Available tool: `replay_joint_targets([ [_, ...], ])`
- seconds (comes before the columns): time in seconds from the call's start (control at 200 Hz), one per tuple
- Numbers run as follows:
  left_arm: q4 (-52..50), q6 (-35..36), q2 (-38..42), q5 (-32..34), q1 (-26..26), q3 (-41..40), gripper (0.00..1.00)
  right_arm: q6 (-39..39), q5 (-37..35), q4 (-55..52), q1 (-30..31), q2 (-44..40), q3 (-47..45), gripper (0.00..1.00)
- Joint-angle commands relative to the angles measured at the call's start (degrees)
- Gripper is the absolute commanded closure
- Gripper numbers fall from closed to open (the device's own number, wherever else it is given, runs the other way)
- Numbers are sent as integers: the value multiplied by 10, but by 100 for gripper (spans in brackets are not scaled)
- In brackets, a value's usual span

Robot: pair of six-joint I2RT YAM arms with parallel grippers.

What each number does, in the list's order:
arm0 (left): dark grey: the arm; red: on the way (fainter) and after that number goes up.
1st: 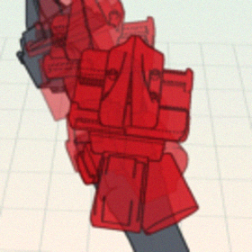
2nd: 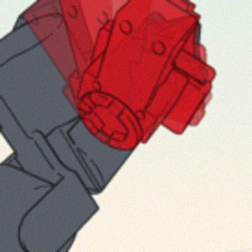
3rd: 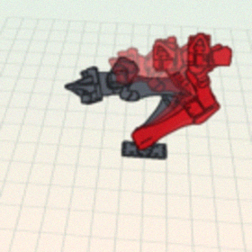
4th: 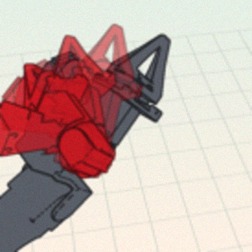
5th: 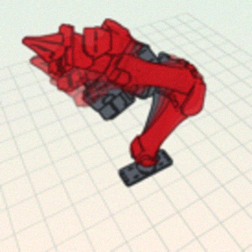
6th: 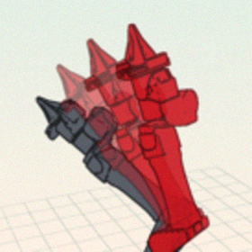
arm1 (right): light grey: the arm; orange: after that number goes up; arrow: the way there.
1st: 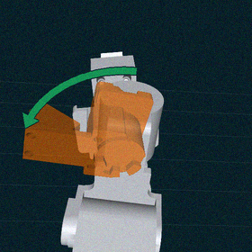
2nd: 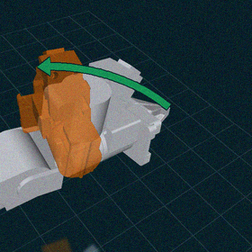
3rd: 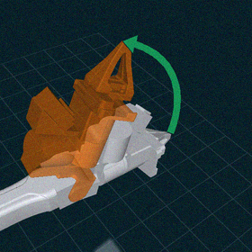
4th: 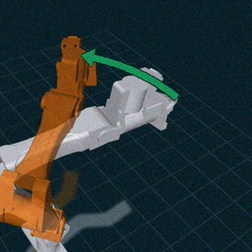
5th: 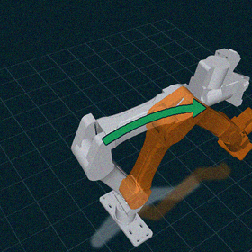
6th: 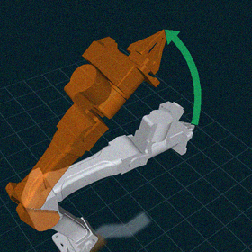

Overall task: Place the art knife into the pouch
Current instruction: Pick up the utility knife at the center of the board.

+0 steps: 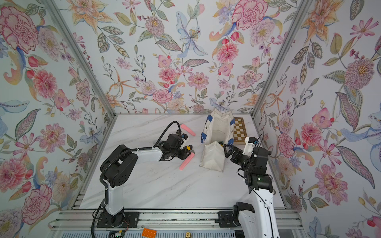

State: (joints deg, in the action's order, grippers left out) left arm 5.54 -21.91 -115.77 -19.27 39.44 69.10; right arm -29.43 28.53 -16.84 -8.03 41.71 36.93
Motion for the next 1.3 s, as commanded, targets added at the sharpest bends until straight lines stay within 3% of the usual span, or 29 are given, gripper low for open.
replay_joint_targets([
  [0.0,-17,5,-16,6,8,24,54,-6,5,10,-3,4,-9,1],
  [0.31,-67,10,-72,24,28,81,56,-11,-1,9,-4,10,-11,1],
  [0.611,-131,19,-103,72,36,104,71,-8,-9,6,-5,6,-14,1],
  [1.081,-167,41,-89,130,61,81,66,-3,-12,5,-6,9,-12,1],
  [1.296,-155,36,-79,133,61,57,73,1,-11,4,-7,11,-10,1],
])
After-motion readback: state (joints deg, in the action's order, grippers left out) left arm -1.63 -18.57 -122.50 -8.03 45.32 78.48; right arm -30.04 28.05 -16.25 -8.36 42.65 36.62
